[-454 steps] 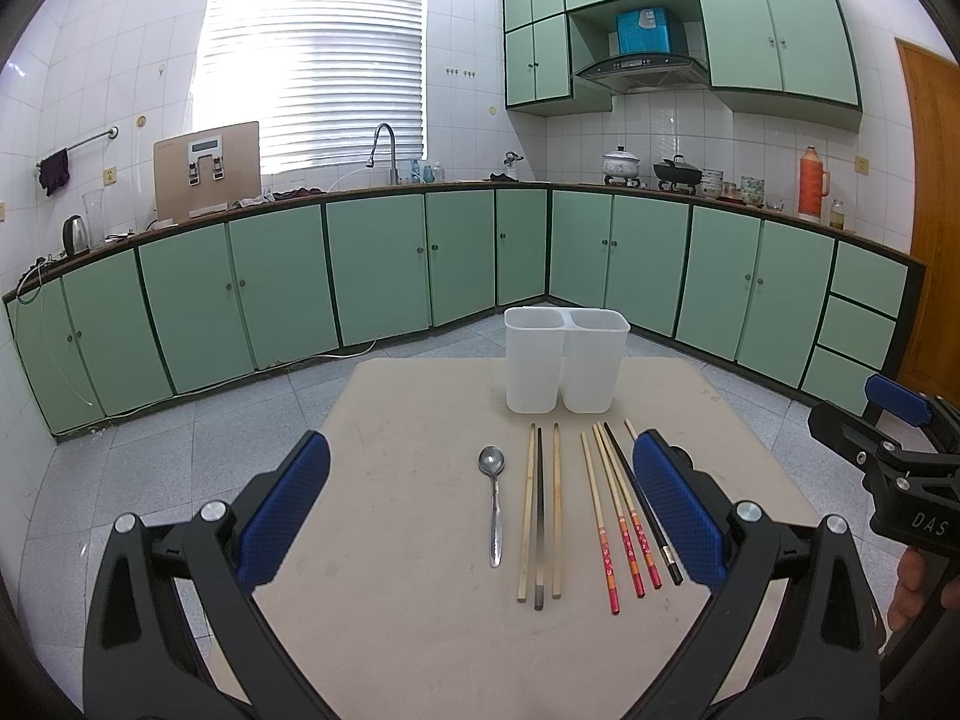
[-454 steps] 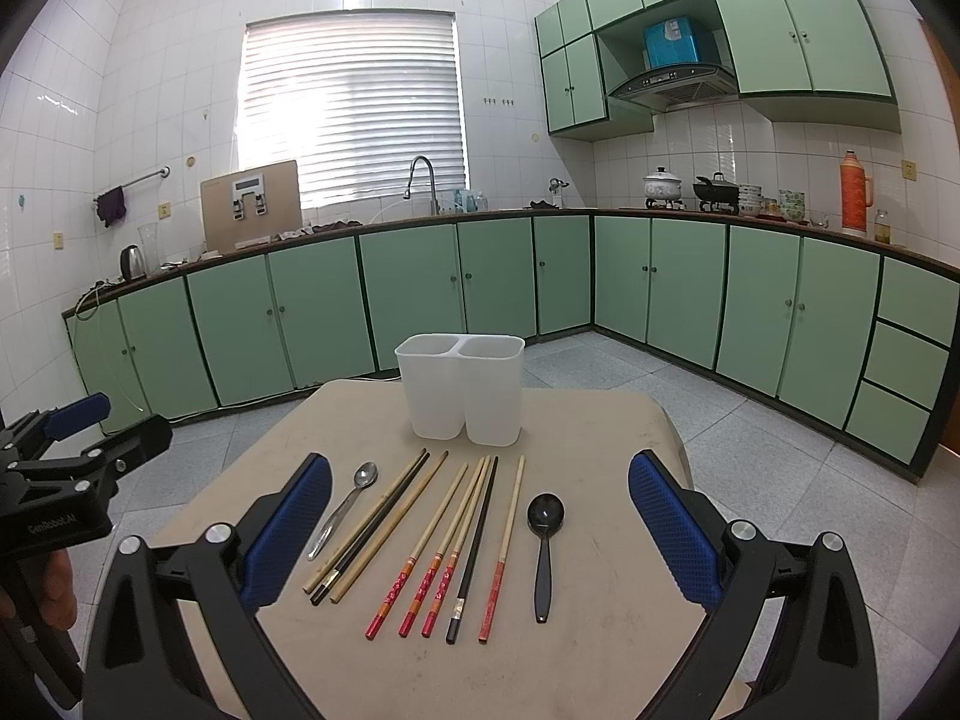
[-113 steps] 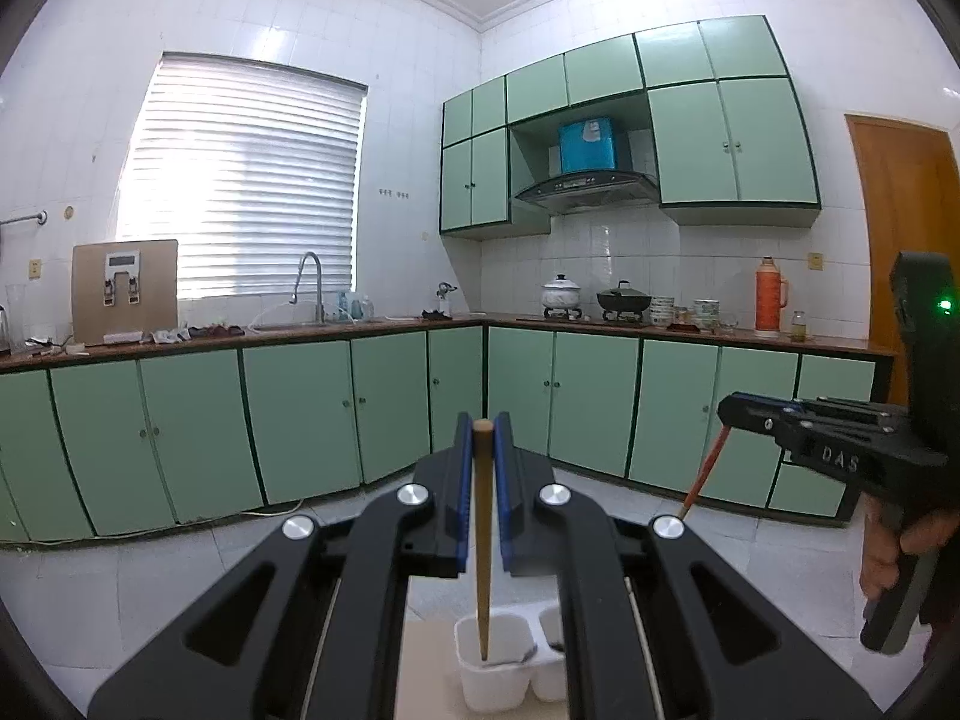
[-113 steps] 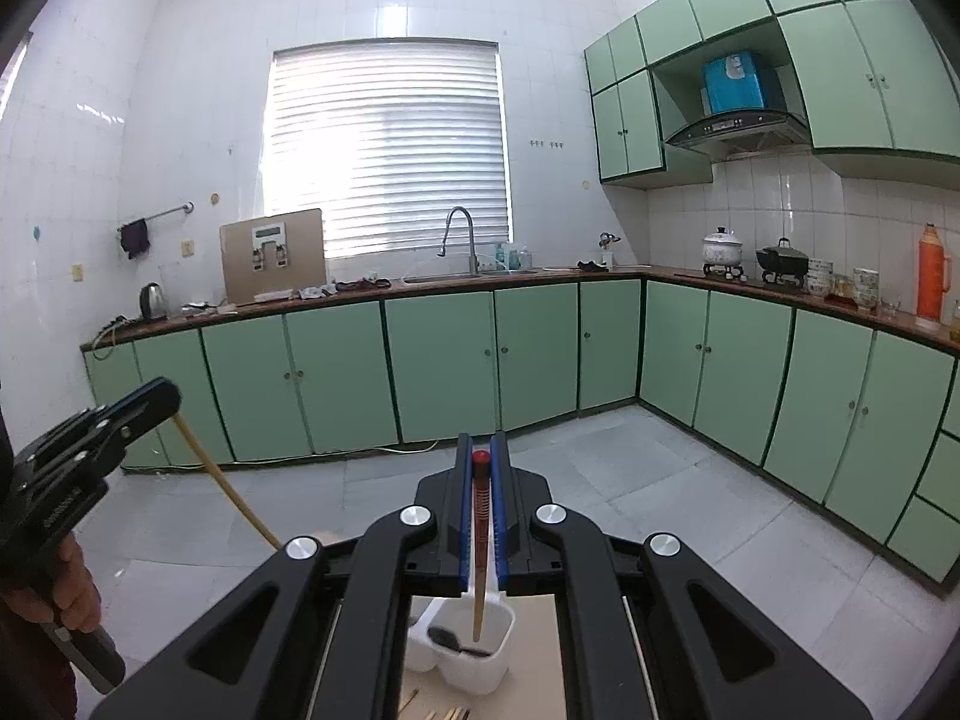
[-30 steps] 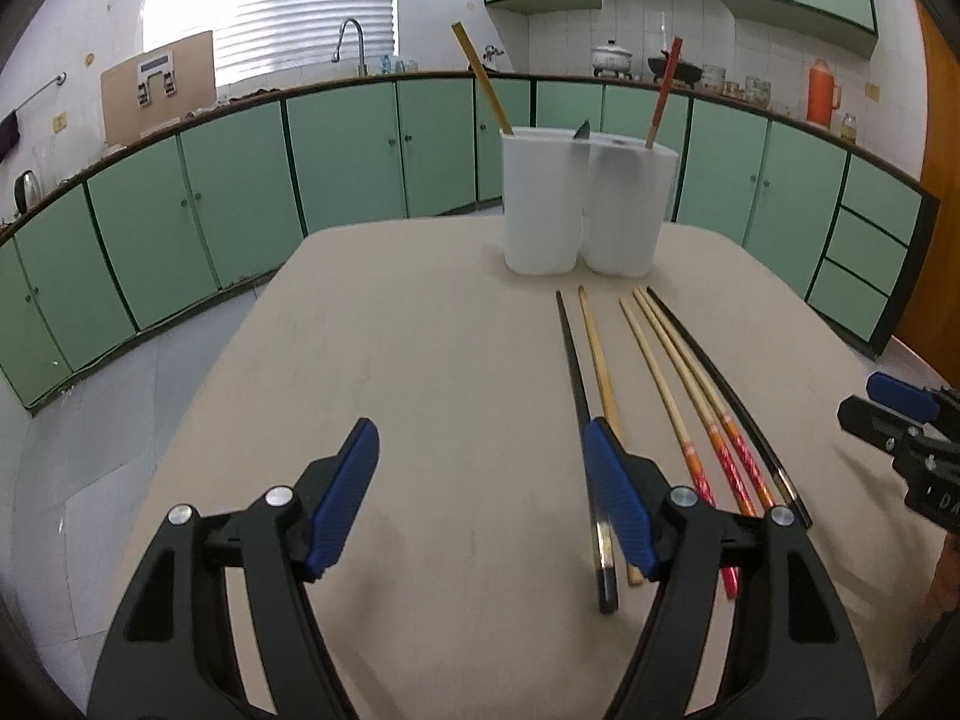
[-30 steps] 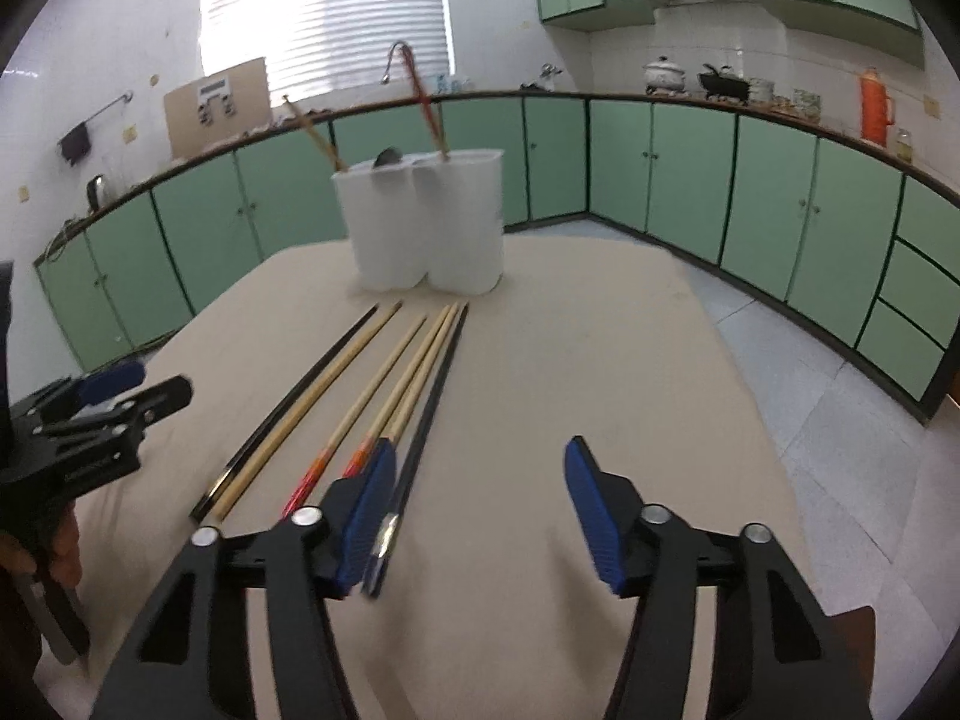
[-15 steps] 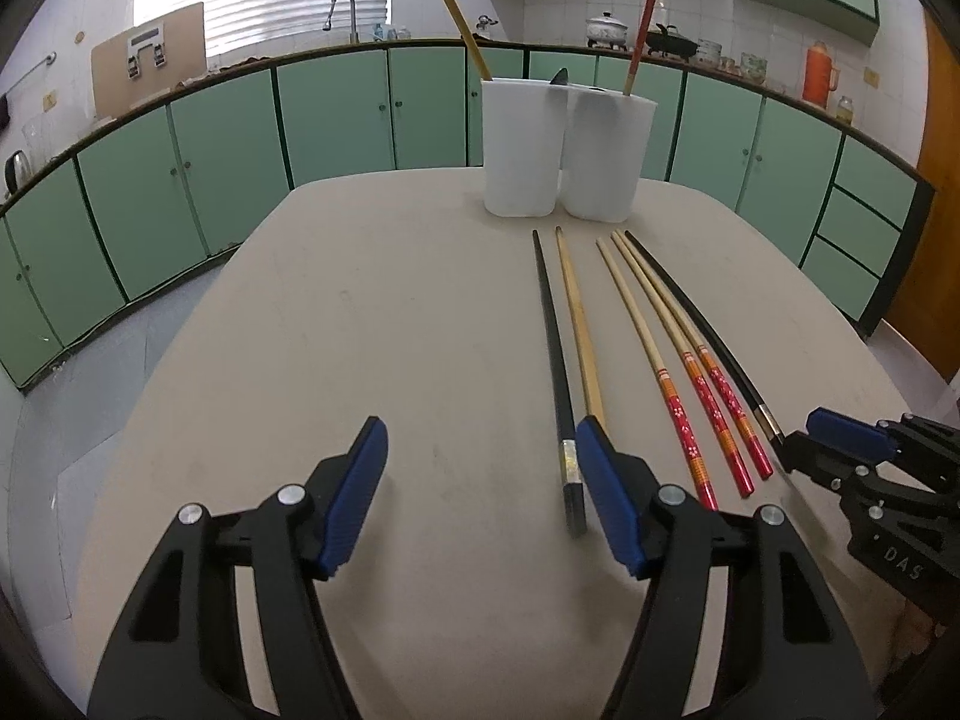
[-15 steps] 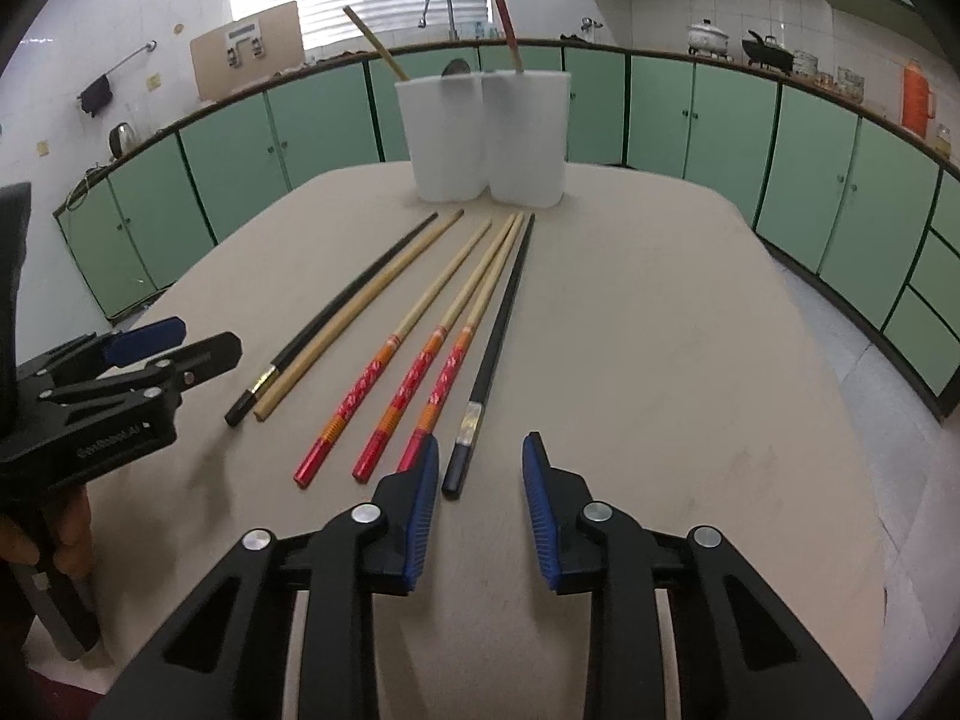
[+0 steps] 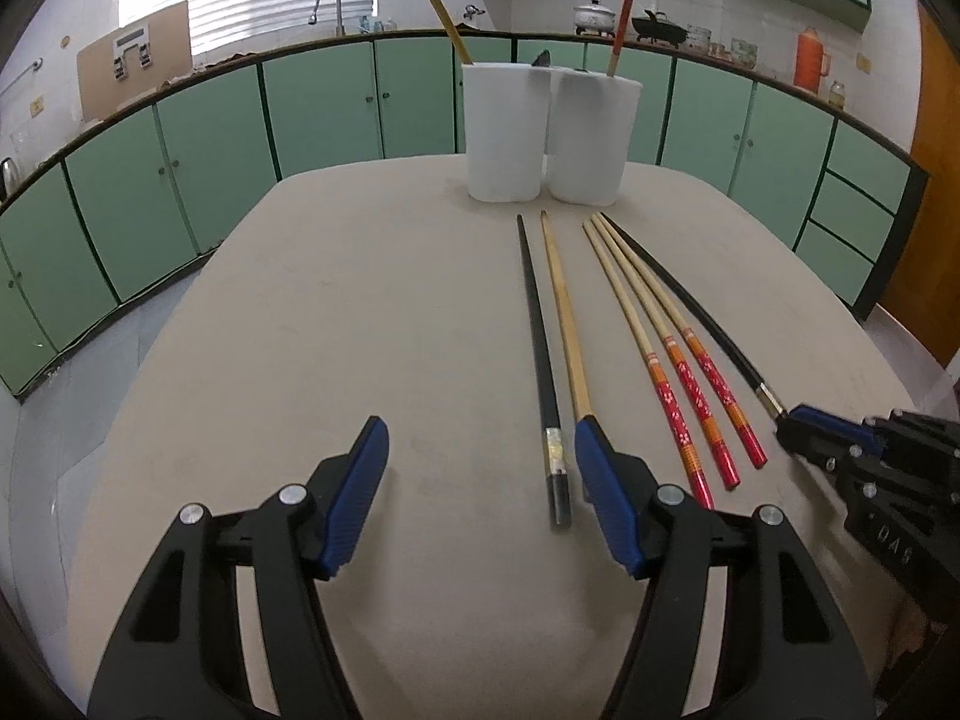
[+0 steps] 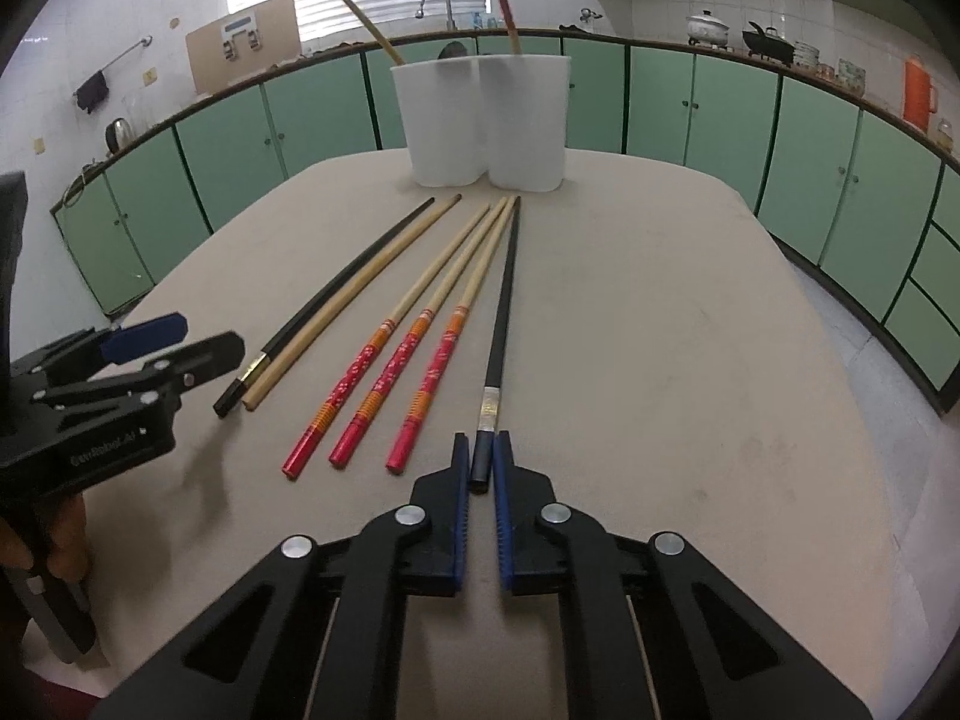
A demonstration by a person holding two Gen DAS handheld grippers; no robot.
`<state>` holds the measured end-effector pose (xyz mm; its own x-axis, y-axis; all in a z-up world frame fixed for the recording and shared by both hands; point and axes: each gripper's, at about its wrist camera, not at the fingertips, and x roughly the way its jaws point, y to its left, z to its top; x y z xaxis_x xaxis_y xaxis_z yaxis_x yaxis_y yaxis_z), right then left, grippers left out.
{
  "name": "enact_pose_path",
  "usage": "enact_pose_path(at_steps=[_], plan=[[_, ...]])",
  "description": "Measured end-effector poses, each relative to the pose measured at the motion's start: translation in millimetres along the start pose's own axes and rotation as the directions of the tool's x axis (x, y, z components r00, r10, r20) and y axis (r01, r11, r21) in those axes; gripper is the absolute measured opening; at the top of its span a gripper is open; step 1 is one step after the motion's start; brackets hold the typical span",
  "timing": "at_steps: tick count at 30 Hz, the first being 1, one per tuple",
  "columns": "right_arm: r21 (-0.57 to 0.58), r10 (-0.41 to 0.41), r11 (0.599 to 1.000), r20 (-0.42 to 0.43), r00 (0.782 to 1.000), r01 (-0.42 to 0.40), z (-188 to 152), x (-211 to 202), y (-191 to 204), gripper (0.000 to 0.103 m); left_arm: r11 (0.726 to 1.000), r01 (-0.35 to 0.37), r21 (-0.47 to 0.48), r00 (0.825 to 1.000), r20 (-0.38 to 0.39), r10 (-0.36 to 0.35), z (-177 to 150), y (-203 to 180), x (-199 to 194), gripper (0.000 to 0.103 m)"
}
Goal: Organize utensils
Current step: 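Close the left tool on the black chopstick while the right tool closes beside it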
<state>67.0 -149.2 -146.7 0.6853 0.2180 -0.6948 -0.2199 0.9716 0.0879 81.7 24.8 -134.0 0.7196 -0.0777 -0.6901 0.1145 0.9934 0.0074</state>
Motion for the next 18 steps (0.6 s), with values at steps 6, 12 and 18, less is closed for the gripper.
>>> enact_pose_path(at_steps=[6, 12, 18], plan=[[0.042, -0.022, 0.999, -0.001, 1.0, 0.022, 3.1, 0.9, -14.6, 0.007, 1.0, 0.012, 0.01, 0.999, -0.039, -0.011, -3.1, -2.6, 6.3, 0.062], [0.05, -0.018, 0.999, 0.001, 1.0, 0.018, 3.6, 1.1, -18.3, 0.007, 1.0, 0.026, 0.004, 0.998, -0.065, -0.025, -5.3, -3.6, 10.4, 0.05], [0.055, -0.013, 0.998, 0.001, 1.0, 0.013, 3.3, 1.9, -18.4, 0.007, 0.999, 0.029, 0.023, 0.997, -0.067, -0.027, -5.7, -6.4, 10.4, 0.038]])
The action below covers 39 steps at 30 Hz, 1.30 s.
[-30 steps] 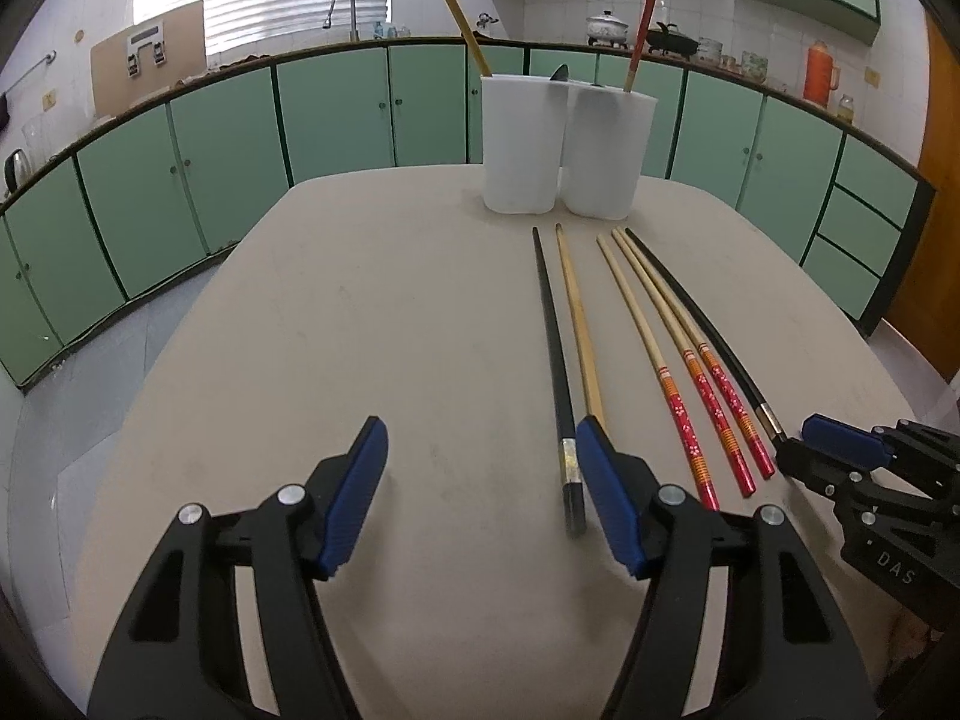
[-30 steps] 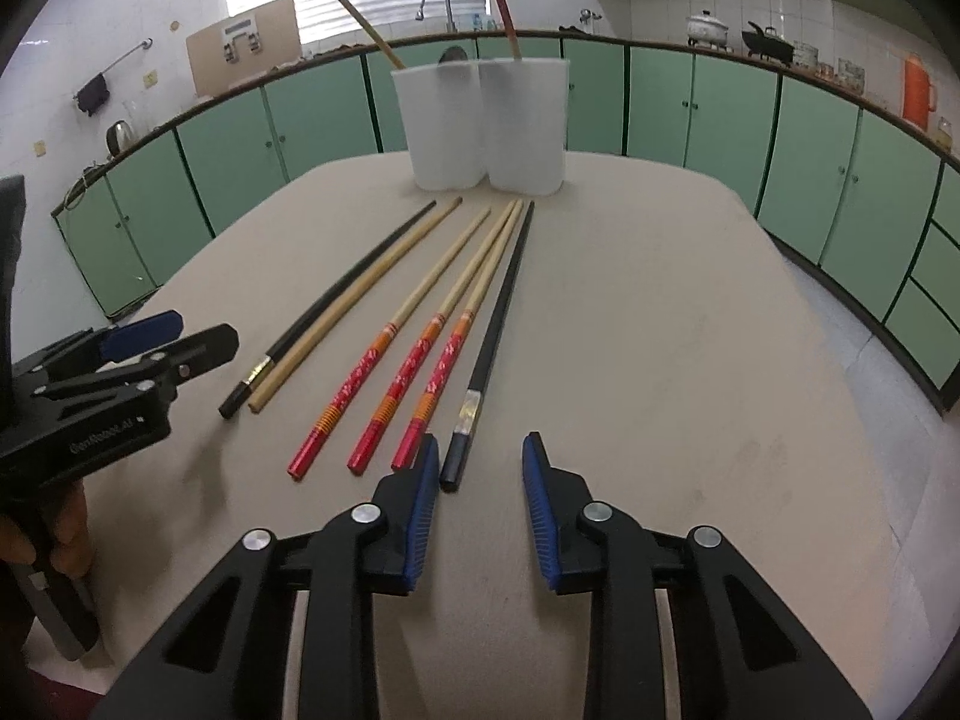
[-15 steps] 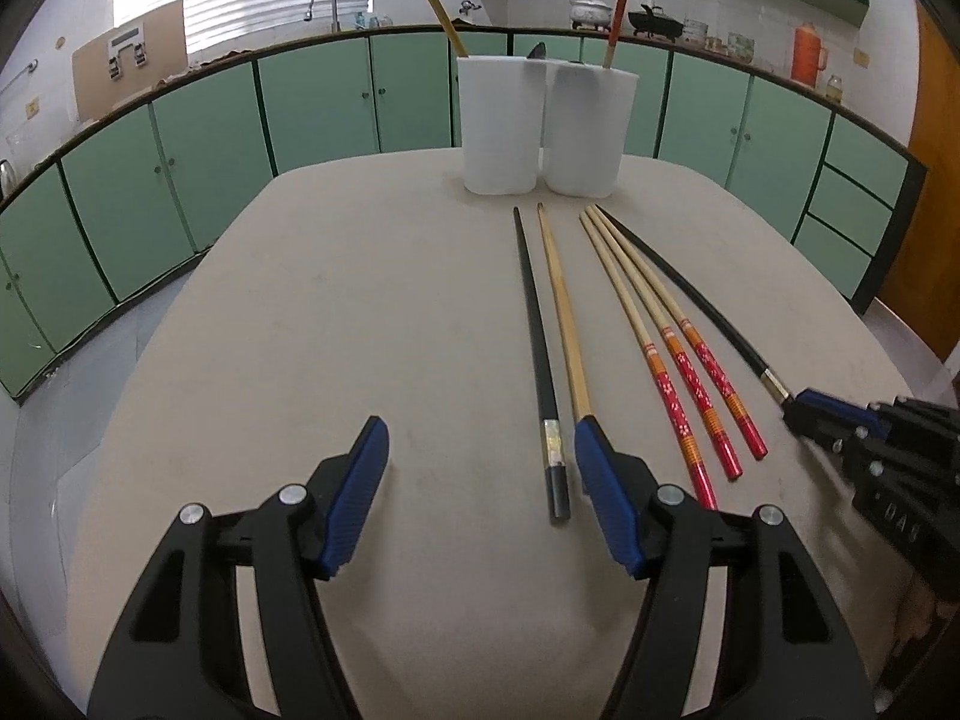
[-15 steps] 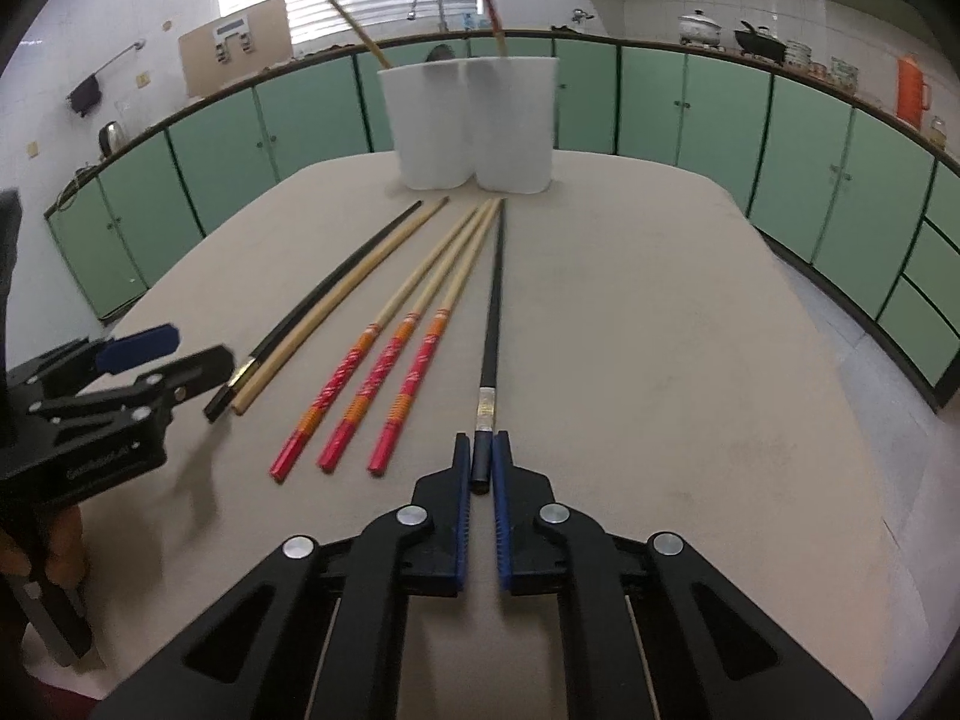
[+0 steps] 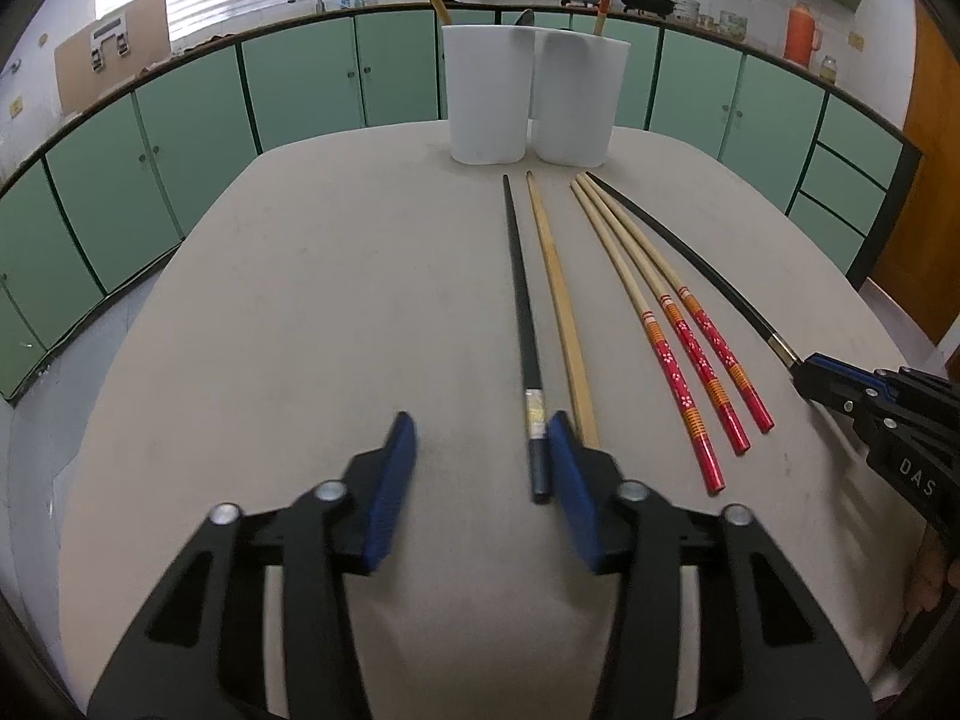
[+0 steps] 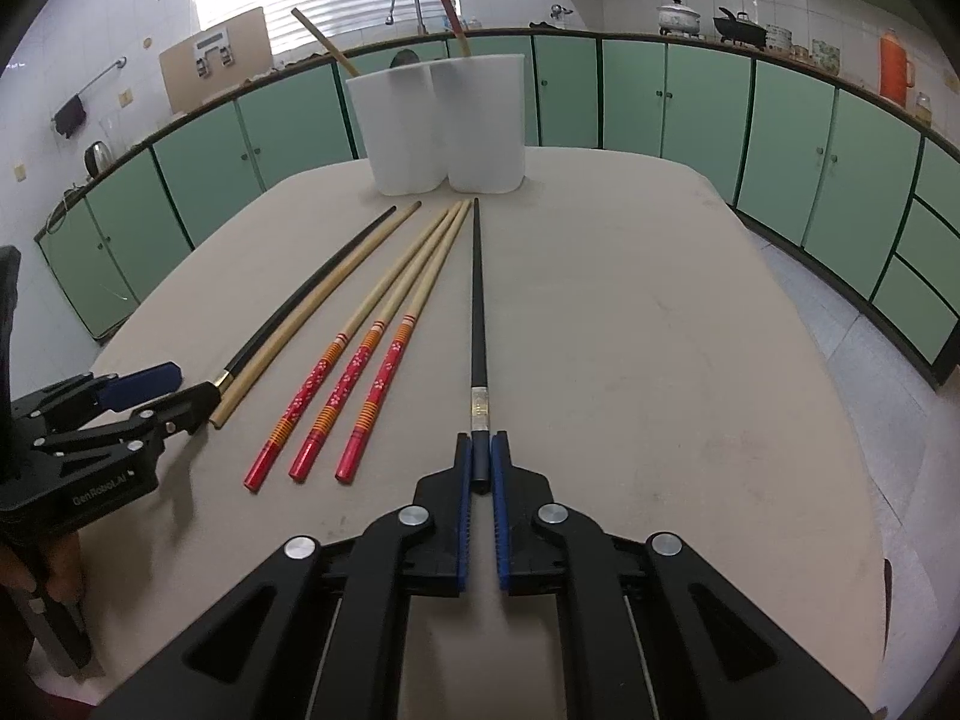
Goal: Organize utensils
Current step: 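Close the left tool on the black chopstick while the right tool closes beside it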
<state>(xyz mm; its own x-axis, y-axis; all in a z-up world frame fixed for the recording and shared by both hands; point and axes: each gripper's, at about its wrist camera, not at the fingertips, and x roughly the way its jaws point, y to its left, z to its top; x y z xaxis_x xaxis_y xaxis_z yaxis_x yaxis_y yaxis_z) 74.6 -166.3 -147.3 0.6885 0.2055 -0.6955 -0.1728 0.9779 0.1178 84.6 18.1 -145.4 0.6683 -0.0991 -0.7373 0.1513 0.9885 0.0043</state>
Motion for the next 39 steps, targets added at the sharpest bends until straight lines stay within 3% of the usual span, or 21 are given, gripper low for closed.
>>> enact_pose_path(at_steps=[3, 5, 10, 16, 22, 26, 32, 39], plan=[[0.003, 0.003, 1.0, 0.0, 1.0, -0.003, -0.3, 0.0, -0.1, 0.007, 1.0, 0.01, 0.014, 1.0, 0.0, -0.01, 0.9, -4.7, 0.3, 0.023], [0.005, 0.005, 1.0, 0.0, 1.0, -0.005, -0.1, 0.1, -0.1, 0.007, 1.0, 0.018, 0.02, 1.0, 0.0, -0.018, 0.8, -7.2, -0.1, 0.006], [0.007, 0.004, 1.0, 0.0, 1.0, -0.004, 0.0, 0.2, 0.1, 0.007, 1.0, 0.002, 0.004, 1.0, 0.008, -0.002, -0.7, -4.7, -2.5, 0.006], [0.018, -0.012, 1.0, -0.003, 1.0, 0.012, 0.6, 0.5, -2.0, 0.007, 0.995, -0.076, -0.065, 0.997, 0.01, 0.077, -0.6, 15.5, -6.0, 0.006], [0.013, -0.007, 1.0, -0.006, 1.0, 0.007, 1.3, 1.1, -2.0, 0.008, 0.993, -0.041, -0.114, 0.999, -0.009, 0.041, 5.8, 26.2, 1.6, 0.009], [-0.003, 0.001, 1.0, -0.005, 1.0, -0.001, 1.1, 0.0, 1.0, 0.013, 0.994, -0.029, -0.103, 1.0, -0.001, 0.029, 2.5, 23.3, -0.8, 0.028], [0.007, -0.008, 1.0, -0.001, 1.0, 0.008, 1.9, -2.3, -3.0, 0.018, 0.994, 0.005, -0.111, 1.0, 0.005, -0.004, -2.5, 29.1, -4.6, 0.028], [0.051, -0.005, 0.999, 0.001, 1.0, 0.005, 3.2, -2.7, -15.1, 0.018, 0.996, -0.009, -0.094, 1.0, 0.007, 0.01, -2.1, 26.6, -3.9, 0.025]])
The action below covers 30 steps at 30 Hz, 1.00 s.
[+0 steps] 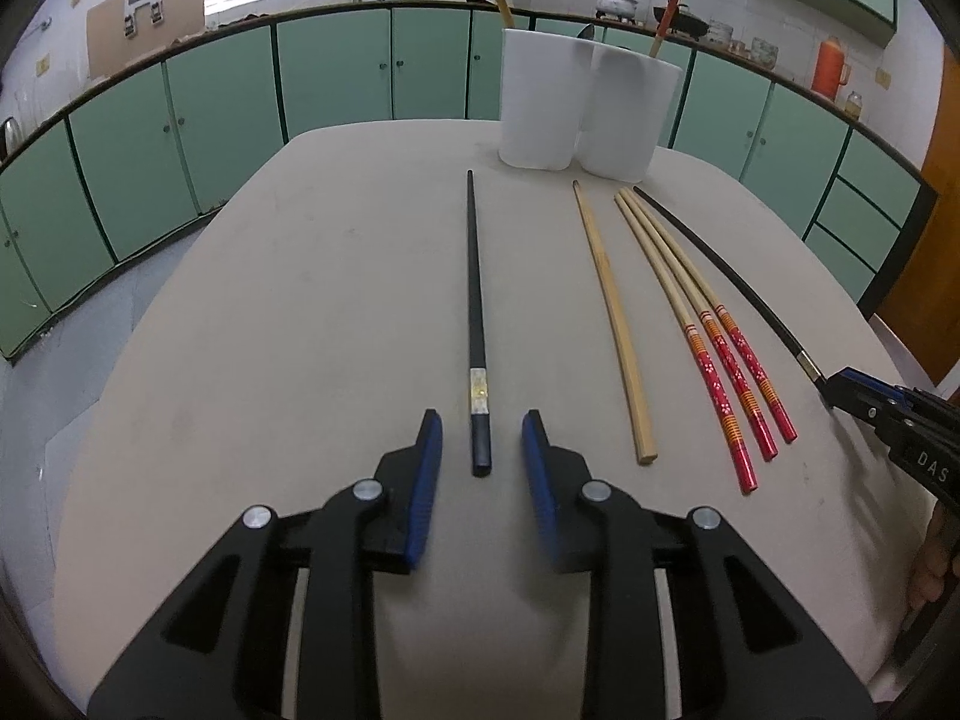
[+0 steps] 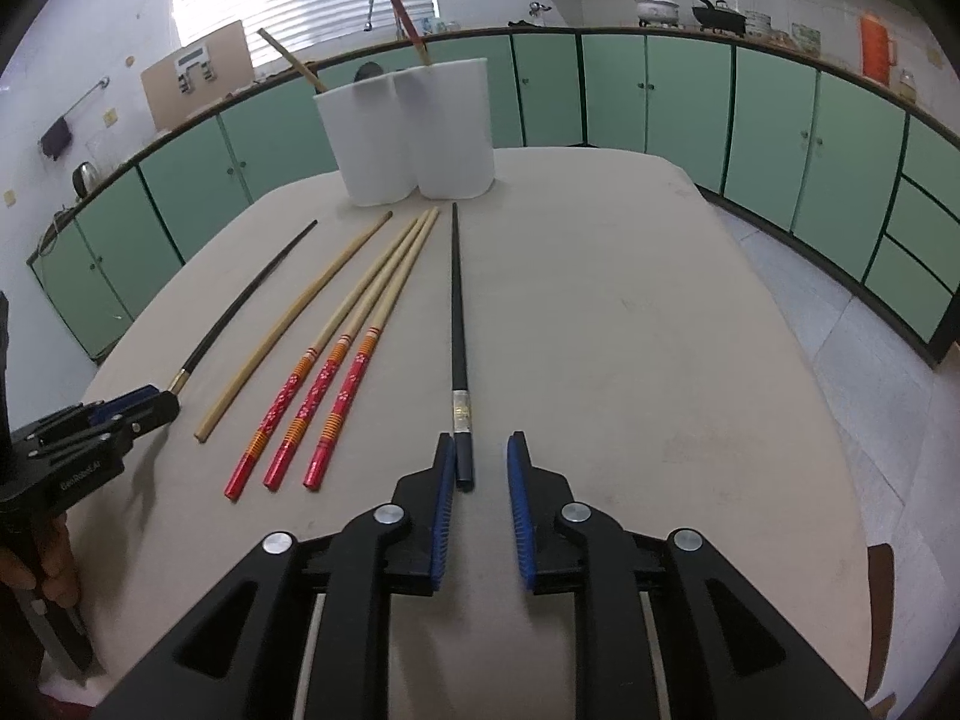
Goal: Organize utensils
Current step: 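Close the left tool on the black chopstick while the right tool closes beside it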
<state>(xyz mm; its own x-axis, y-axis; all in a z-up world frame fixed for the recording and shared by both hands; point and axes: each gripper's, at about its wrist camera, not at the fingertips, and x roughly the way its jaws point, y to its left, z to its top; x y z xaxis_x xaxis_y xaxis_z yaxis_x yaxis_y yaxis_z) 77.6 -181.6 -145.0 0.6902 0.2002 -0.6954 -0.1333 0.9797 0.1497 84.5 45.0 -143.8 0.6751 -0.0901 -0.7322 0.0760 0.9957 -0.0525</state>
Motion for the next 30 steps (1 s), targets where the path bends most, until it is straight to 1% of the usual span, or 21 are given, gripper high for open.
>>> enact_pose_path(at_steps=[1, 2, 10, 14, 22, 25, 27, 28, 30], plan=[[-0.002, 0.0, 1.0, 0.001, 1.0, 0.0, -0.5, -0.8, -0.1, 0.018, 1.0, -0.001, -0.004, 1.0, 0.001, 0.001, 0.2, 0.6, -0.2, 0.02], [-0.005, 0.0, 1.0, 0.002, 1.0, 0.0, -0.6, -1.1, 0.3, 0.018, 1.0, 0.001, -0.007, 1.0, 0.0, -0.001, 0.0, 1.0, -0.7, 0.018], [-0.021, 0.015, 1.0, -0.005, 1.0, -0.016, -1.3, -2.3, 0.3, 0.018, 1.0, 0.0, 0.009, 1.0, -0.003, 0.0, -2.7, -3.2, -2.4, 0.018], [-0.022, 0.026, 0.999, -0.005, 1.0, -0.026, -0.9, -3.4, -1.0, 0.03, 1.0, -0.001, 0.009, 1.0, -0.004, 0.001, -3.4, -3.4, -2.4, 0.018], [-0.049, 0.031, 0.998, -0.019, 0.999, -0.032, -3.2, -1.6, 0.0, 0.03, 1.0, -0.005, 0.006, 1.0, -0.004, 0.005, -3.2, -2.4, -2.0, 0.018], [-0.057, 0.024, 0.998, -0.019, 1.0, -0.025, -3.6, -0.9, 0.7, 0.027, 1.0, -0.007, 0.005, 1.0, -0.002, 0.007, -3.6, -2.3, -2.1, 0.018], [-0.06, 0.026, 0.998, -0.018, 1.0, -0.027, -3.0, -0.3, 1.1, 0.022, 1.0, -0.008, 0.002, 1.0, -0.001, 0.008, -3.6, -1.9, -2.5, 0.018], [-0.063, 0.026, 0.998, -0.019, 0.999, -0.027, -2.9, 0.0, 1.5, 0.021, 1.0, -0.011, 0.002, 1.0, 0.0, 0.011, -3.8, -2.2, -2.6, 0.017], [-0.07, 0.021, 0.997, -0.019, 1.0, -0.023, -3.2, 0.4, 2.6, 0.017, 1.0, -0.015, 0.003, 1.0, 0.001, 0.015, -4.2, -2.8, -3.0, 0.012]])
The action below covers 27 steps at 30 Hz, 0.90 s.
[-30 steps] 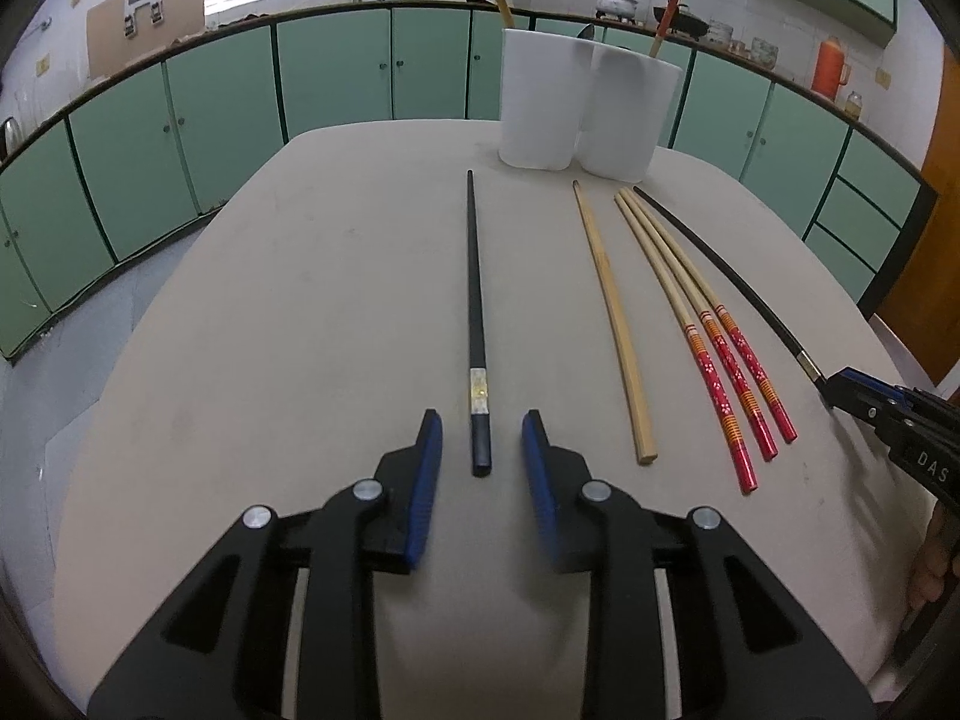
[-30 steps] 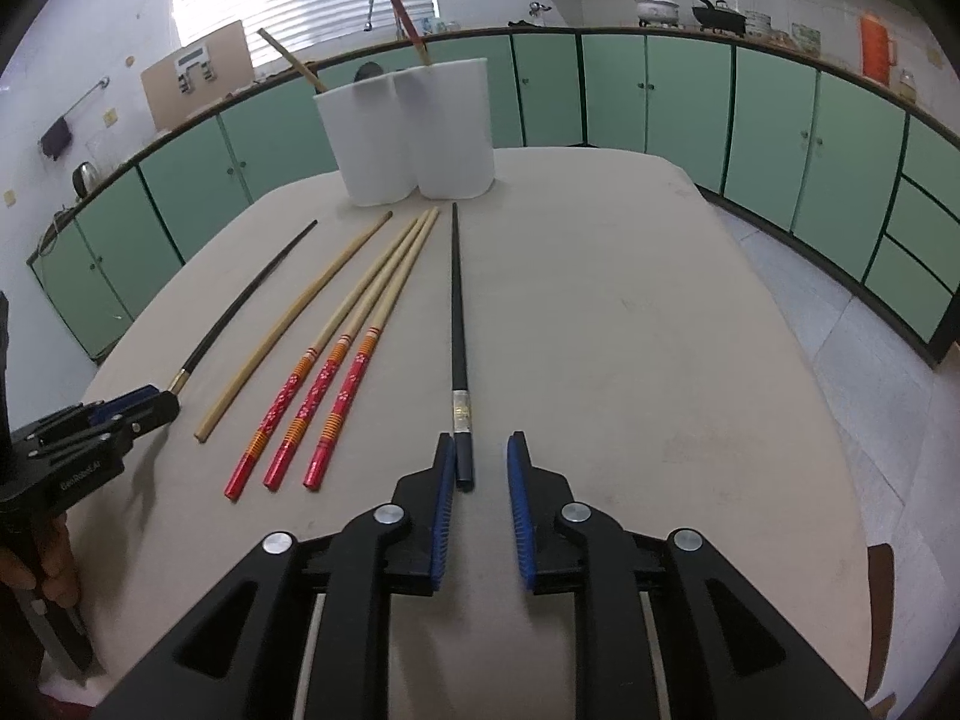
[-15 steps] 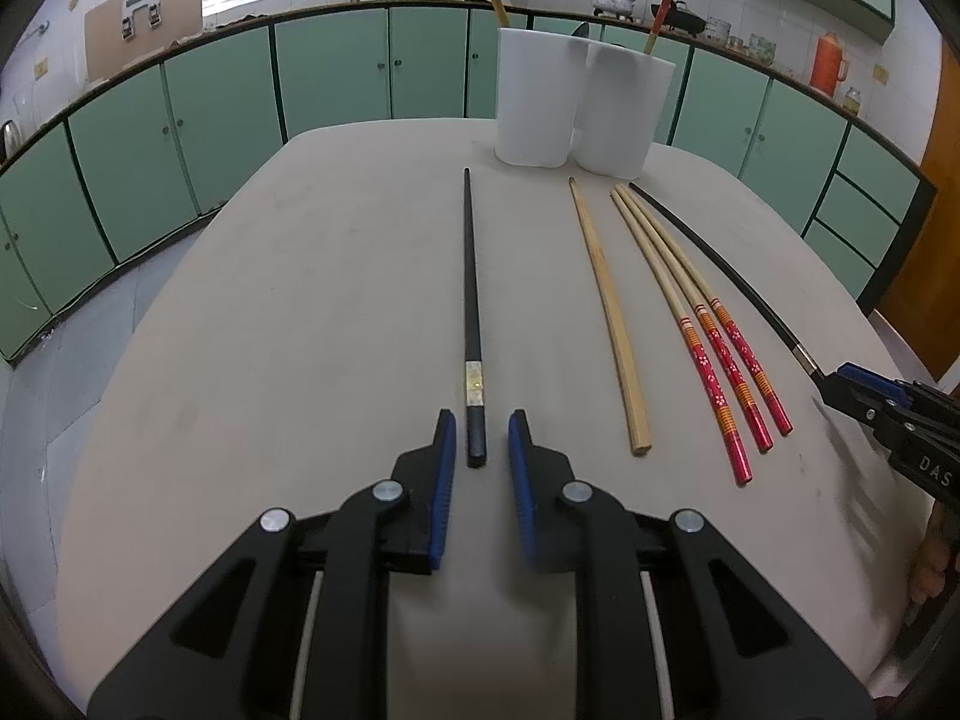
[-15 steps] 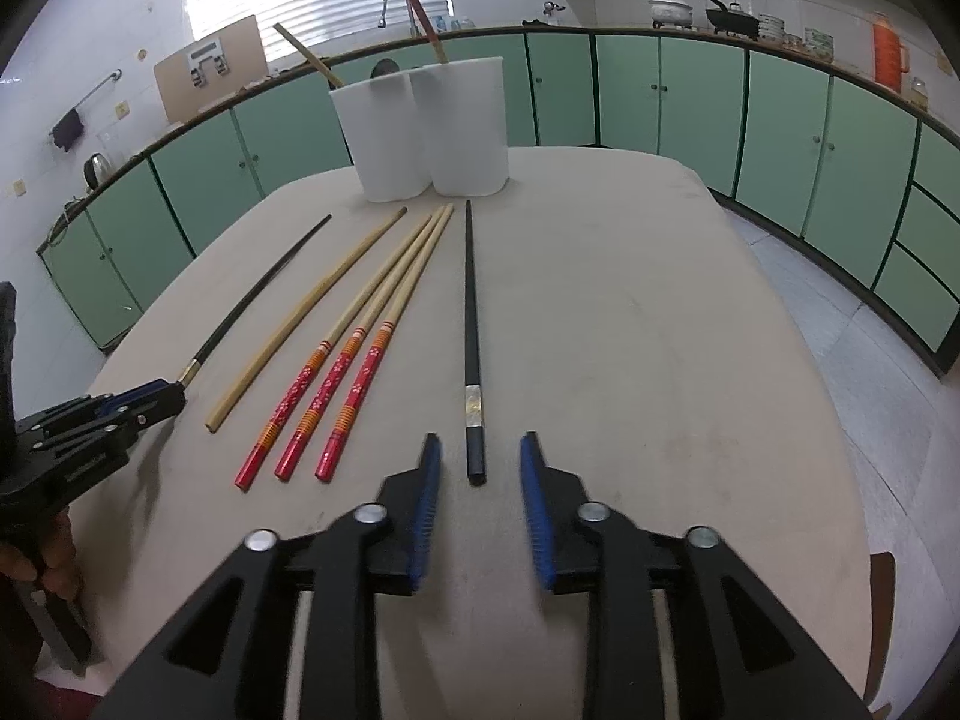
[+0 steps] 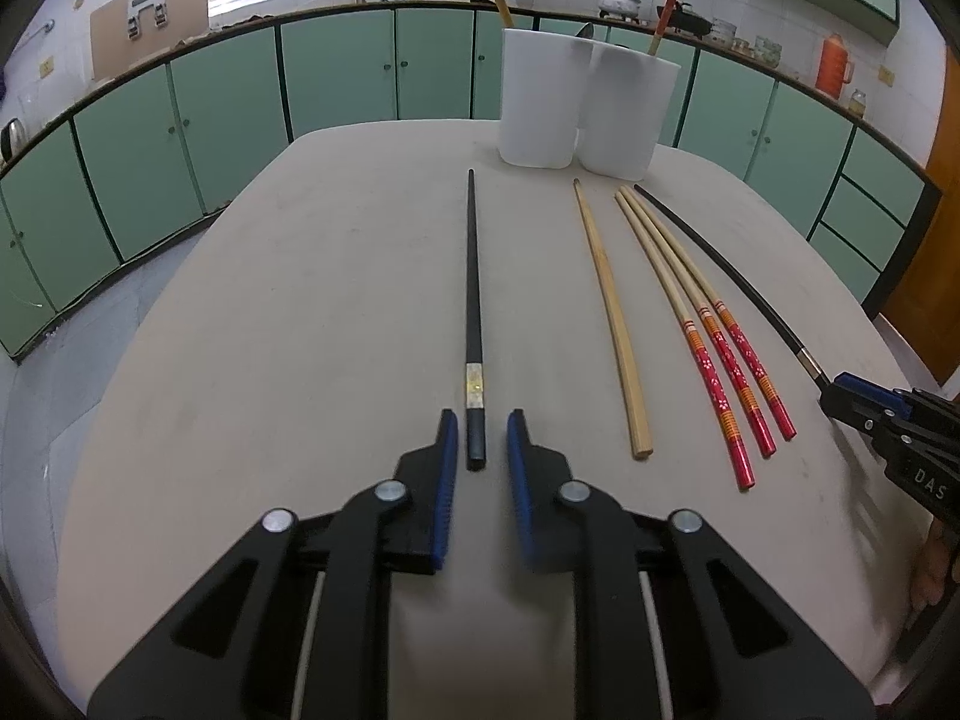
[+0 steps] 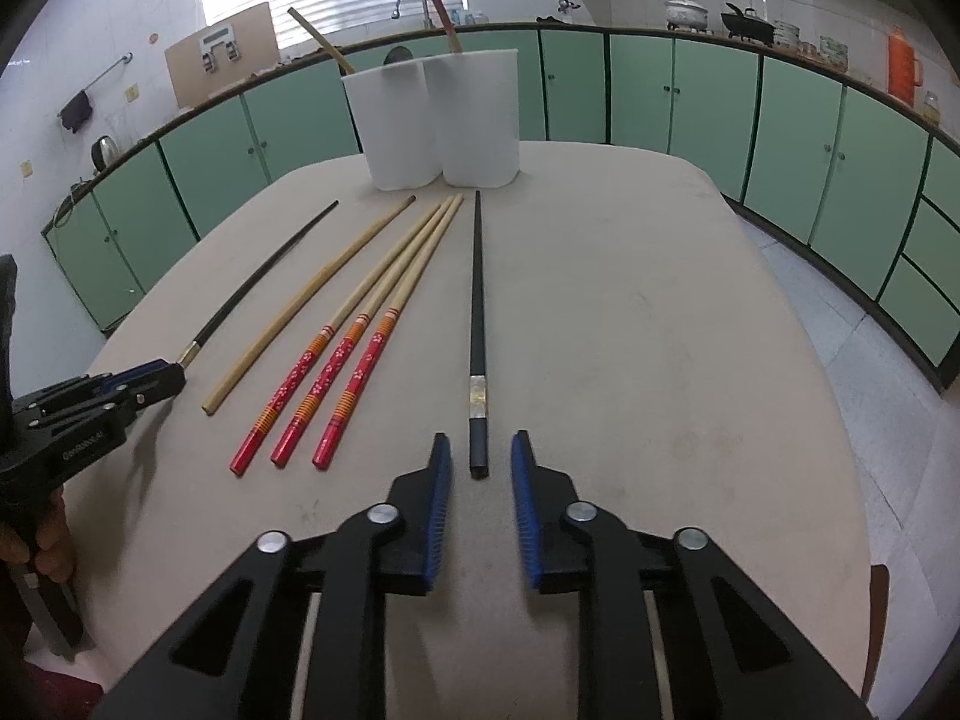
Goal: Organize utensils
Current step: 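Close the left tool on the black chopstick while the right tool closes beside it, then lift both black chopsticks and carry them over the white utensil holder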
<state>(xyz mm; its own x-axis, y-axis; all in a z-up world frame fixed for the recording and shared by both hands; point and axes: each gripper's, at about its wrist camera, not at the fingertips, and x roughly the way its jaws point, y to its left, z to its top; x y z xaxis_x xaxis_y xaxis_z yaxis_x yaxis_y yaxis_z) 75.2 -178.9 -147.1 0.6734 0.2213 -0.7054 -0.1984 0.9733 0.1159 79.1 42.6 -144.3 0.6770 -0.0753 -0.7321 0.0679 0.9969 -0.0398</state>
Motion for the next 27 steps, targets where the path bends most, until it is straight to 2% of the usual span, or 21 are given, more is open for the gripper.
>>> enact_pose_path(at_steps=[2, 5, 12, 19, 24, 27], plan=[[-0.01, -0.006, 1.0, 0.001, 1.0, 0.006, -0.5, 0.0, 1.9, 0.014, 1.0, -0.005, 0.004, 1.0, 0.0, 0.005, -0.3, -0.4, -0.2, 0.006], [-0.023, -0.014, 1.0, 0.0, 1.0, 0.014, -0.5, 0.7, 4.4, 0.007, 1.0, -0.016, 0.004, 1.0, 0.0, 0.016, -0.4, -2.4, -0.4, 0.006], [-0.026, -0.006, 1.0, 0.016, 1.0, 0.007, 3.8, -5.5, 4.5, 0.006, 1.0, -0.016, 0.003, 1.0, 0.005, 0.016, 3.3, -3.5, -7.5, 0.006], [-0.039, 0.0, 0.999, 0.106, 0.994, 0.004, 28.8, -39.8, 0.8, 0.006, 0.999, -0.029, 0.027, 0.994, 0.106, 0.026, 26.4, -2.5, -48.1, 0.006], [-0.022, 0.033, 0.999, 0.193, 0.981, -0.03, 57.0, -70.5, -6.4, 0.006, 0.999, -0.029, 0.033, 0.977, 0.21, 0.021, 49.7, -4.2, -83.3, 0.006], [-0.02, 0.049, 0.999, 0.25, 0.967, -0.045, 77.7, -88.2, -9.3, 0.006, 0.999, -0.021, 0.036, 0.961, 0.278, 0.01, 68.6, -6.0, -101.6, 0.006]])
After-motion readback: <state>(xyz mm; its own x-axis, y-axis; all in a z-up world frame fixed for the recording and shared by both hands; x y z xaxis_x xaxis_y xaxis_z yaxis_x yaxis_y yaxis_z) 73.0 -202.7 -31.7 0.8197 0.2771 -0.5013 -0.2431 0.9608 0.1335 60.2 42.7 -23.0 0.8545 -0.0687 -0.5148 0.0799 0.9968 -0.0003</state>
